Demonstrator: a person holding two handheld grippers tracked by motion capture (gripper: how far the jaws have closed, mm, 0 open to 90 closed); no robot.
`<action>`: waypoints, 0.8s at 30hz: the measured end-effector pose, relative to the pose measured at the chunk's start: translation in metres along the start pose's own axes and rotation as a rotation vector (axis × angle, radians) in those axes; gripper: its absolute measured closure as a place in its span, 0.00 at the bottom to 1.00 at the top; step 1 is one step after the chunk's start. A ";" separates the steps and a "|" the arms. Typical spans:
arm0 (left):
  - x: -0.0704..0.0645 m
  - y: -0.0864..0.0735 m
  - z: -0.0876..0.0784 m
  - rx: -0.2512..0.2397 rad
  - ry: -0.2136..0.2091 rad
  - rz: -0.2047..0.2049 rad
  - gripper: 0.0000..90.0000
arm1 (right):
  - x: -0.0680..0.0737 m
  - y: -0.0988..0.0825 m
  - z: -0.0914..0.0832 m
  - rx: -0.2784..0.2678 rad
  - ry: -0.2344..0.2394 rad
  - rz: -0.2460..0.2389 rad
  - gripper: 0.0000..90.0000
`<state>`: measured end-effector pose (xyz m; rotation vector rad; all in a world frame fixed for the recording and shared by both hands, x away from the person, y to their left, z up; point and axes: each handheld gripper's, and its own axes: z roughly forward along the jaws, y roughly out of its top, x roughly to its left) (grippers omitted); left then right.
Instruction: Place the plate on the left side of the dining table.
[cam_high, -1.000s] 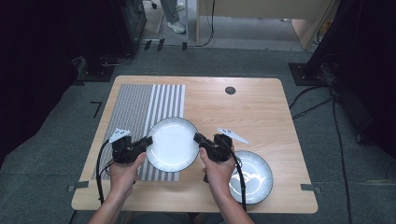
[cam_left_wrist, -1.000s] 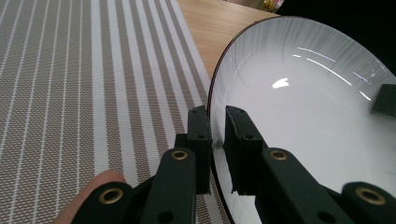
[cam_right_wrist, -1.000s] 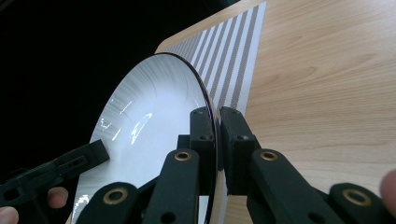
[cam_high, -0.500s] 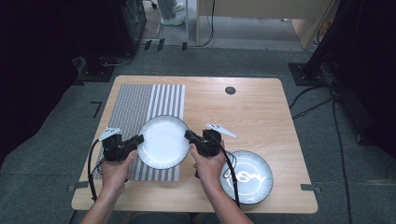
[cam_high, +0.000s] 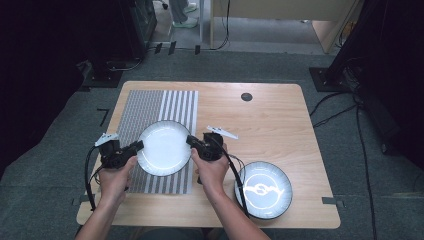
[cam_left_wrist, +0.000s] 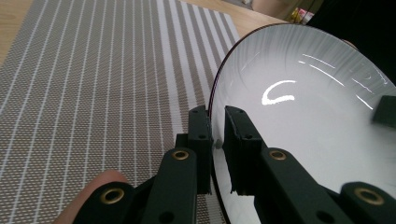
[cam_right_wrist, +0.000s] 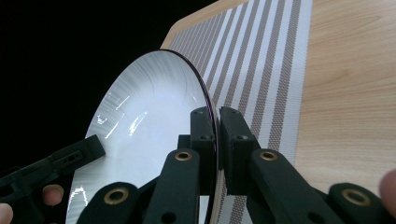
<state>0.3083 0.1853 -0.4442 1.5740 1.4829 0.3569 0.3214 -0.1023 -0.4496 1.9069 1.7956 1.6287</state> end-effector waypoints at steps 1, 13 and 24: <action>0.004 0.001 0.000 0.000 0.006 -0.005 0.91 | 0.001 0.001 0.003 0.005 0.000 -0.001 0.95; 0.031 0.014 0.003 -0.011 0.036 -0.056 0.92 | 0.012 0.008 0.036 0.041 0.016 -0.001 0.95; 0.049 0.023 0.013 -0.019 0.082 -0.073 0.91 | 0.019 0.015 0.066 0.067 0.008 -0.008 0.95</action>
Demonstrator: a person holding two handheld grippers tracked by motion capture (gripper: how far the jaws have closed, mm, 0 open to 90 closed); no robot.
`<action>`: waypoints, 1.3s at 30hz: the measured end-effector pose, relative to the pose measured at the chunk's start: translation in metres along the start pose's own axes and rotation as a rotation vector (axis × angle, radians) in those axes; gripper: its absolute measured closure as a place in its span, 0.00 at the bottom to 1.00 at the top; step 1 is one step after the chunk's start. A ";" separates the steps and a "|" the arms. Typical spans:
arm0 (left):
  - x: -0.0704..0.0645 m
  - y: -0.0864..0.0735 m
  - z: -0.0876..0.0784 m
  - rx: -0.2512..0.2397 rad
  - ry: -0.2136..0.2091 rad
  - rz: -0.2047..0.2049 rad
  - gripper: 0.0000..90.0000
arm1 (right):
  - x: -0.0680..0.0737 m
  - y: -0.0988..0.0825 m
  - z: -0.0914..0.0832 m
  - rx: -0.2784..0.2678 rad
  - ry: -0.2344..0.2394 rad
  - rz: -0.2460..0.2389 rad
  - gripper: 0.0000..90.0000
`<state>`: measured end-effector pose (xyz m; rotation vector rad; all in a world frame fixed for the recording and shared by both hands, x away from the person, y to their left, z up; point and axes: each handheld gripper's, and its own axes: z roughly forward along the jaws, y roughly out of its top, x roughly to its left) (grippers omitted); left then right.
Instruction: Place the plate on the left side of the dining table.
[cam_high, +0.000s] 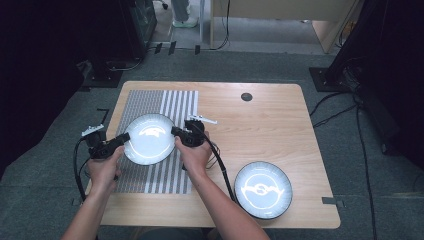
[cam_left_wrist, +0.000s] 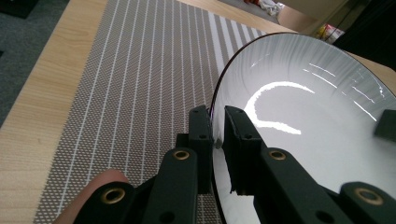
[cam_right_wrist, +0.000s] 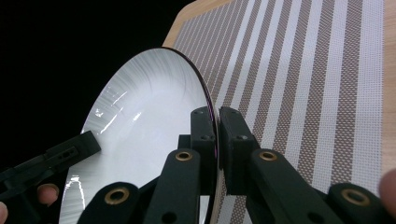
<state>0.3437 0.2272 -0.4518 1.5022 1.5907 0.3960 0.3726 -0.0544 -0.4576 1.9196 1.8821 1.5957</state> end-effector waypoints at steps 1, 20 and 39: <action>0.000 0.000 0.000 0.000 0.000 0.000 0.92 | 0.000 0.000 0.000 0.000 0.000 0.000 0.95; 0.014 0.003 0.042 0.053 0.048 -0.019 0.90 | -0.018 0.008 0.038 0.045 -0.043 0.025 0.96; 0.017 -0.002 0.063 0.079 0.063 -0.047 0.90 | -0.032 0.010 0.055 0.071 -0.088 0.005 0.96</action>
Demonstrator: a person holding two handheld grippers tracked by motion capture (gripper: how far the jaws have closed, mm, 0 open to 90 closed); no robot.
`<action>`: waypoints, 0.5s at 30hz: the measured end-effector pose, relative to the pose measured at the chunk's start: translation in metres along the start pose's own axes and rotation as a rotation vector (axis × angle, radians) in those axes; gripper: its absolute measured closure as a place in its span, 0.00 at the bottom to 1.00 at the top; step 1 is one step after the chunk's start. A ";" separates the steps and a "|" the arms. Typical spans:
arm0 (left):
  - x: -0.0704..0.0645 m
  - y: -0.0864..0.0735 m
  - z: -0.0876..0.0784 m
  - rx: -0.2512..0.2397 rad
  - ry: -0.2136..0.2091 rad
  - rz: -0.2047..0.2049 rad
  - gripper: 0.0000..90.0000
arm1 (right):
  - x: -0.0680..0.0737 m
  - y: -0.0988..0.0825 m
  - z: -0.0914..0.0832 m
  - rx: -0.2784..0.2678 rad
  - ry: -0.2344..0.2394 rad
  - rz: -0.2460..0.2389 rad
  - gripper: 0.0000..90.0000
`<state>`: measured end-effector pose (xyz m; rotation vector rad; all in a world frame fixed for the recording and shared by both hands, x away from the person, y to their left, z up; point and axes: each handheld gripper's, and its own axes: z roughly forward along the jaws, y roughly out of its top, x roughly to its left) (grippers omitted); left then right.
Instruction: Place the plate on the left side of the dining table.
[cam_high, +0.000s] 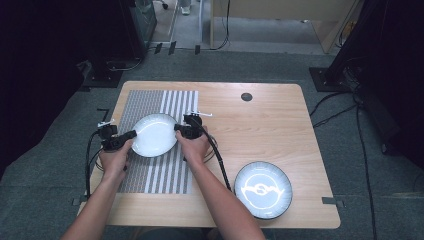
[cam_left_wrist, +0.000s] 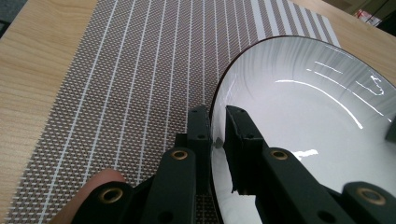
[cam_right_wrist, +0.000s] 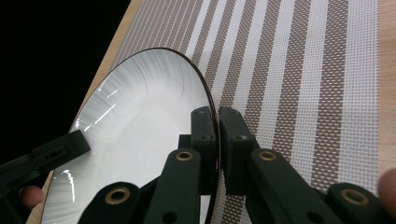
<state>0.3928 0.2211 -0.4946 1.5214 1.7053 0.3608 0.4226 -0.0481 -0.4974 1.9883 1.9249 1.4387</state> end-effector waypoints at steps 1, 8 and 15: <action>-0.001 0.000 0.001 -0.001 0.003 0.002 0.90 | -0.001 0.000 0.001 0.002 -0.002 -0.001 0.96; -0.002 -0.001 0.005 0.005 0.007 0.001 0.90 | -0.005 0.001 0.004 0.008 -0.009 0.005 0.96; -0.003 -0.003 0.008 0.014 0.001 0.006 0.91 | -0.009 0.001 0.005 0.017 -0.010 0.005 0.96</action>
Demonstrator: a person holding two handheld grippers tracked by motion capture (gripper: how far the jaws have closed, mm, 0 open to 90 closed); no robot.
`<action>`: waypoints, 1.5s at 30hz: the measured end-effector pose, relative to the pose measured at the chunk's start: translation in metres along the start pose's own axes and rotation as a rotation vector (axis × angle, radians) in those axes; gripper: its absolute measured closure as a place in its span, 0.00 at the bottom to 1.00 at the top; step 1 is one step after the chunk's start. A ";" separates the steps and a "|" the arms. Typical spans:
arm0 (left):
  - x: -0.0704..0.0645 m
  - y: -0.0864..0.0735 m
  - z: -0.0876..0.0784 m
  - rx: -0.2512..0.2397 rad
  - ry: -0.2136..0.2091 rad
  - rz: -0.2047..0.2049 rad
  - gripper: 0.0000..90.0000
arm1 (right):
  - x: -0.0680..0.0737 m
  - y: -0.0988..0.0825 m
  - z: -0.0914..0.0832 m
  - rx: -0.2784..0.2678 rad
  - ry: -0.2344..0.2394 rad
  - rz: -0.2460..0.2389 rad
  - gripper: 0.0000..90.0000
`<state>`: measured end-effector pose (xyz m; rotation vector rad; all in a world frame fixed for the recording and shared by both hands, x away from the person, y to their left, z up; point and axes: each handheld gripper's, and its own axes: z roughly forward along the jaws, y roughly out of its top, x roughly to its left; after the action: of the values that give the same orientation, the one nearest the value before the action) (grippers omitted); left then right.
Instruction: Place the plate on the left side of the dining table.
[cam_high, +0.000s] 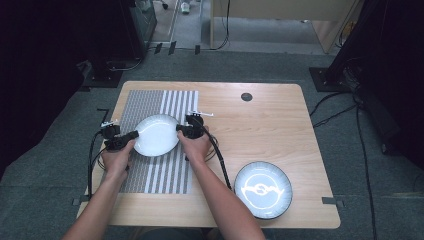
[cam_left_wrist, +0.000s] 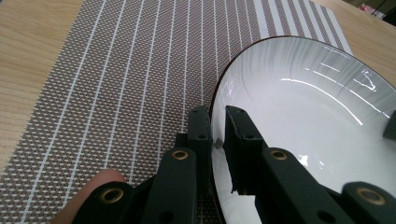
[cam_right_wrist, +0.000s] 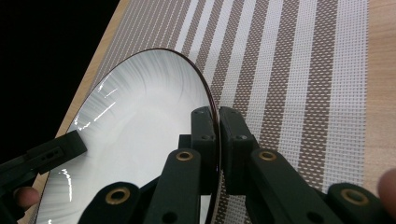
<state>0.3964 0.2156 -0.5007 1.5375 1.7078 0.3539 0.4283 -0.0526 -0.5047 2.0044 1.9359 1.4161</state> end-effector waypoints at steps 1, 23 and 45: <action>-0.001 0.000 0.000 -0.004 -0.002 -0.001 0.91 | 0.000 0.000 0.000 -0.001 -0.001 0.002 0.96; -0.011 -0.002 0.008 0.021 -0.014 0.026 0.91 | -0.014 0.006 -0.002 0.002 -0.012 0.004 0.96; -0.006 0.001 0.006 0.012 -0.019 0.011 0.93 | -0.020 0.003 0.003 0.016 0.009 0.025 0.95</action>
<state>0.4007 0.2082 -0.5015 1.5543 1.6899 0.3340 0.4357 -0.0674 -0.5163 2.0403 1.9382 1.4219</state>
